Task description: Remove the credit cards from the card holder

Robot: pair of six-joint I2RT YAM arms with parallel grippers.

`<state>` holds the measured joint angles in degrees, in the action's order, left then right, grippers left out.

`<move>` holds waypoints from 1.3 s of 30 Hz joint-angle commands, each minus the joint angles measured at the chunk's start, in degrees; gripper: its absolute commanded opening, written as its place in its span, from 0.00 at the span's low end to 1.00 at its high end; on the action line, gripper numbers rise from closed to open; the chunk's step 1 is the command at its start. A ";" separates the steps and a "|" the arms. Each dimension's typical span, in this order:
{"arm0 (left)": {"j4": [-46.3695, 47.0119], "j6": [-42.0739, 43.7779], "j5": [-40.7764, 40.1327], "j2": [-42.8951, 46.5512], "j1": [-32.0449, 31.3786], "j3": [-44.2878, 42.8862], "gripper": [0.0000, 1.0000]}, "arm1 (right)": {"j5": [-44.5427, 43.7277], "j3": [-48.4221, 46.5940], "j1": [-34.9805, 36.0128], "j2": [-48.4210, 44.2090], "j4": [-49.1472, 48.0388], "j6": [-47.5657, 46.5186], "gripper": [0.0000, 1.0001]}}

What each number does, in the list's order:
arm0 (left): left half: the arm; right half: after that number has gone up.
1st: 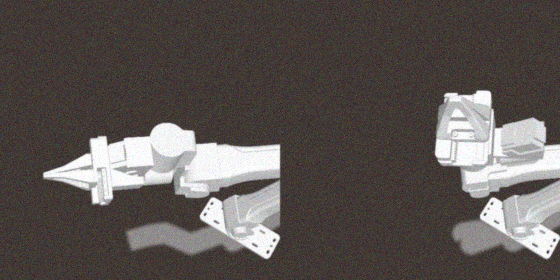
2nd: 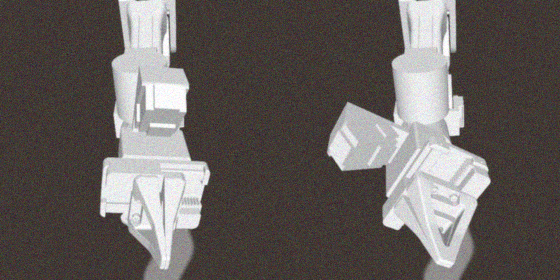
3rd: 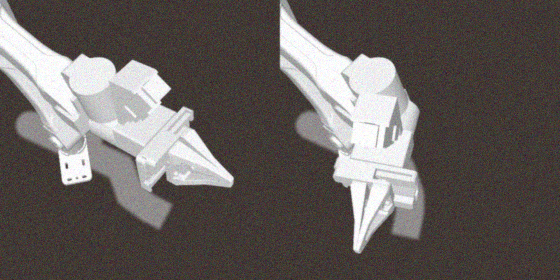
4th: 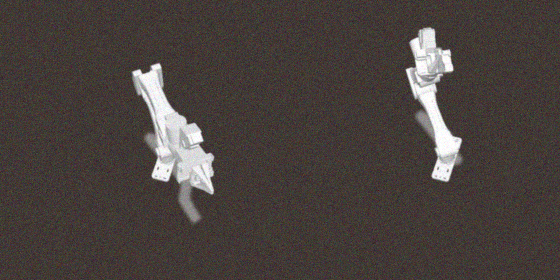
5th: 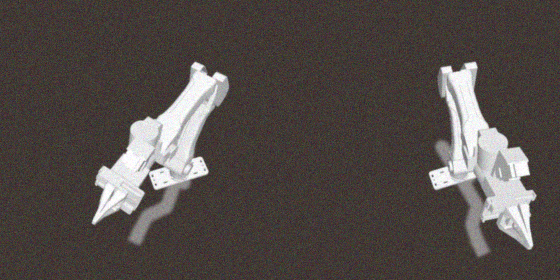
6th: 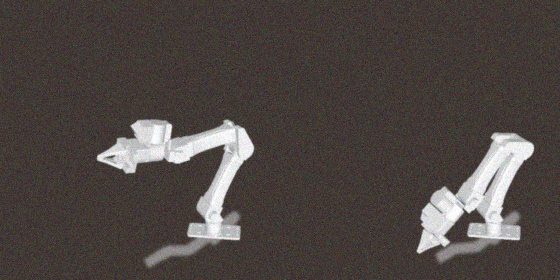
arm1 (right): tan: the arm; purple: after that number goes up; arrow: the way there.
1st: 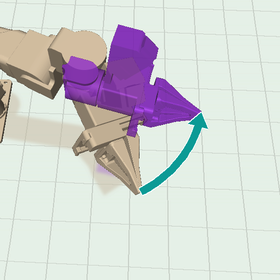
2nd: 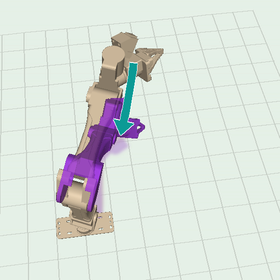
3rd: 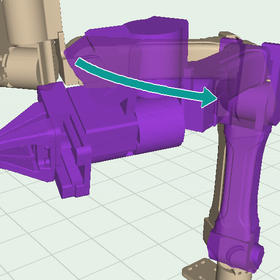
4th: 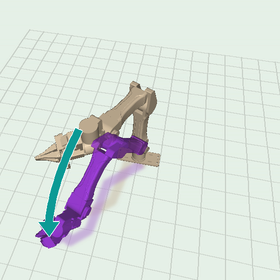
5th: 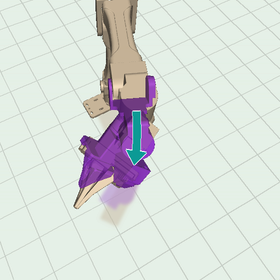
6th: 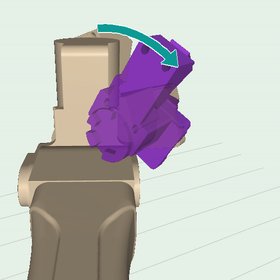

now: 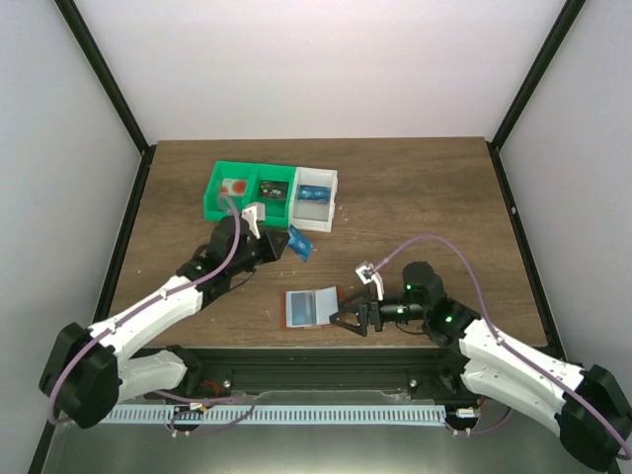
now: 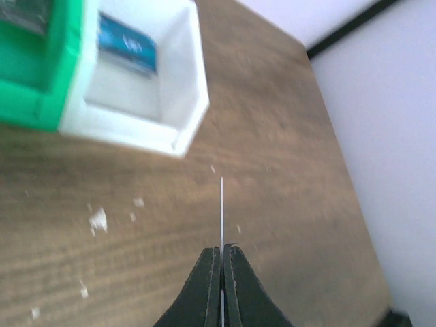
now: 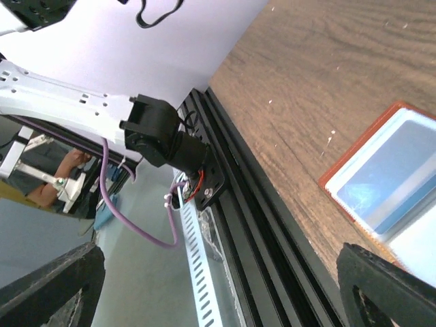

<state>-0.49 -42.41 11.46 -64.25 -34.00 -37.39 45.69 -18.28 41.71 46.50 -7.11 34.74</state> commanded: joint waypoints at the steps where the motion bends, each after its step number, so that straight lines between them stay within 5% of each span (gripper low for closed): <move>1: 10.42 -1.25 -15.46 -6.24 0.34 -4.71 0.00 | -6.16 -1.90 -0.19 -4.59 4.75 2.08 0.95; 12: 14.11 -0.03 -21.96 -27.23 0.47 -22.66 0.00 | -15.95 -0.29 -0.23 -18.07 10.69 11.45 0.97; 26: 25.34 -0.06 -27.93 -43.28 0.95 -27.69 0.00 | -19.29 -3.61 -0.21 -24.82 20.98 8.78 0.98; 39: 26.60 4.65 -31.35 -52.17 1.45 -34.79 0.00 | -21.99 -6.27 -0.22 -28.11 29.23 7.35 0.98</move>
<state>24.23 -40.14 -17.50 -113.78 -33.01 -70.46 26.13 -21.71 41.69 20.47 18.46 43.09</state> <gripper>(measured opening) 0.020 0.980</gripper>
